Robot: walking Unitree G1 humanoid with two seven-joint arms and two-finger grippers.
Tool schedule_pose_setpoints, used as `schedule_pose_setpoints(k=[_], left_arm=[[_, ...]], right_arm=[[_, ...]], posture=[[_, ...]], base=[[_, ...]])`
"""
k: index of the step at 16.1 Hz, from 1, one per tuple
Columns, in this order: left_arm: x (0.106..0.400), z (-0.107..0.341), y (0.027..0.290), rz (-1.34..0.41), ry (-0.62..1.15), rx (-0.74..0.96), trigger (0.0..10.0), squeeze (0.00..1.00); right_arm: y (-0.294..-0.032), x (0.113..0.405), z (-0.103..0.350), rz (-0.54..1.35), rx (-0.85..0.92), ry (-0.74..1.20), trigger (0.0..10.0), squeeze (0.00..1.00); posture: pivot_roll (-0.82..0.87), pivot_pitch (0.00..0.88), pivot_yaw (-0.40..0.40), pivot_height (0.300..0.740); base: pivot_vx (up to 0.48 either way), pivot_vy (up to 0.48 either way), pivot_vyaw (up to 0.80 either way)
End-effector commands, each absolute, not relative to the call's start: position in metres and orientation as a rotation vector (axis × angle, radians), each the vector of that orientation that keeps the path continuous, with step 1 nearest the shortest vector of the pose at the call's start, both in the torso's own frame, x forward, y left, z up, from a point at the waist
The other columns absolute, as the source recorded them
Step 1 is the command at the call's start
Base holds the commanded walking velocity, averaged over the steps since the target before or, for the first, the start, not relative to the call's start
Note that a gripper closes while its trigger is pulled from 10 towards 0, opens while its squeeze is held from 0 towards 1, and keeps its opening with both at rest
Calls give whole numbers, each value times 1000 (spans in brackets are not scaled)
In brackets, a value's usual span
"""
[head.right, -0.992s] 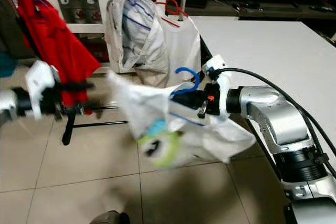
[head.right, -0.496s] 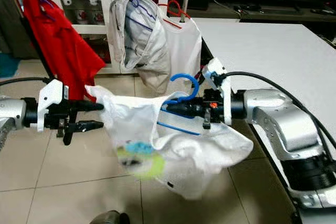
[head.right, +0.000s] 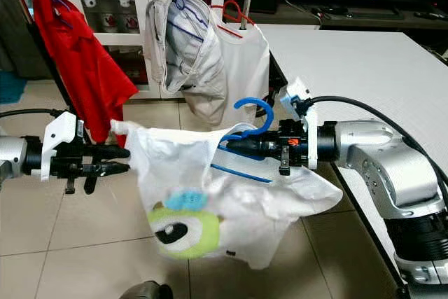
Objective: Hang hanger
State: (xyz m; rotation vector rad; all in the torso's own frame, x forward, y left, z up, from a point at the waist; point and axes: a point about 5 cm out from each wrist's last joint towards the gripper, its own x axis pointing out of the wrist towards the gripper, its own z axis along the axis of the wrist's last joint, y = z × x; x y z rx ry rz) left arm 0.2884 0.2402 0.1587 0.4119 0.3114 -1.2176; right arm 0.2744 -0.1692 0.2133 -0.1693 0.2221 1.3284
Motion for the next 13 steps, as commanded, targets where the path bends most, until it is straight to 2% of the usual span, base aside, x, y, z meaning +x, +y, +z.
schedule_pose_setpoints(k=[1, 2, 3, 4, 5, 6, 9, 13], left_arm=[[294, 168, 241, -1189, 258, 451, 0, 0], [296, 169, 241, -1179, 243, 457, 0, 0], [299, 178, 244, -1135, 209, 515, 1686, 0], [299, 184, 247, -1132, 200, 499, 10000, 0], [297, 193, 251, -1141, 184, 458, 10000, 0], [296, 201, 255, -1141, 159, 456, 10000, 1000], [297, 213, 268, -1099, 117, 484, 10000, 1000], [303, 210, 262, -1155, 97, 425, 10000, 1000]], right_arm=[[-172, 271, 218, 1339, -169, 212, 10000, 0], [-172, 271, 218, 1340, -169, 213, 10000, 0], [-173, 271, 217, 1332, -177, 220, 10000, 0], [-174, 271, 217, 1328, -179, 224, 10000, 0], [-175, 271, 217, 1322, -182, 226, 10000, 0], [-175, 270, 217, 1322, -184, 230, 10000, 0], [-173, 268, 217, 1346, -184, 233, 10000, 0], [-162, 267, 215, 1395, -184, 227, 10000, 0]], posture=[[-85, 0, -42, 740], [-85, 0, -42, 740], [-88, 0, -38, 740], [-88, 0, -38, 740], [-92, 0, -34, 740], [-92, 0, -34, 740], [-82, 0, -43, 740], [-81, 0, -43, 740]], base=[[0, 0, 0], [0, 0, 0], [0, 0, 0], [0, 0, 0], [0, 0, 0], [0, 0, 0], [0, 0, 0], [0, 0, 0]])
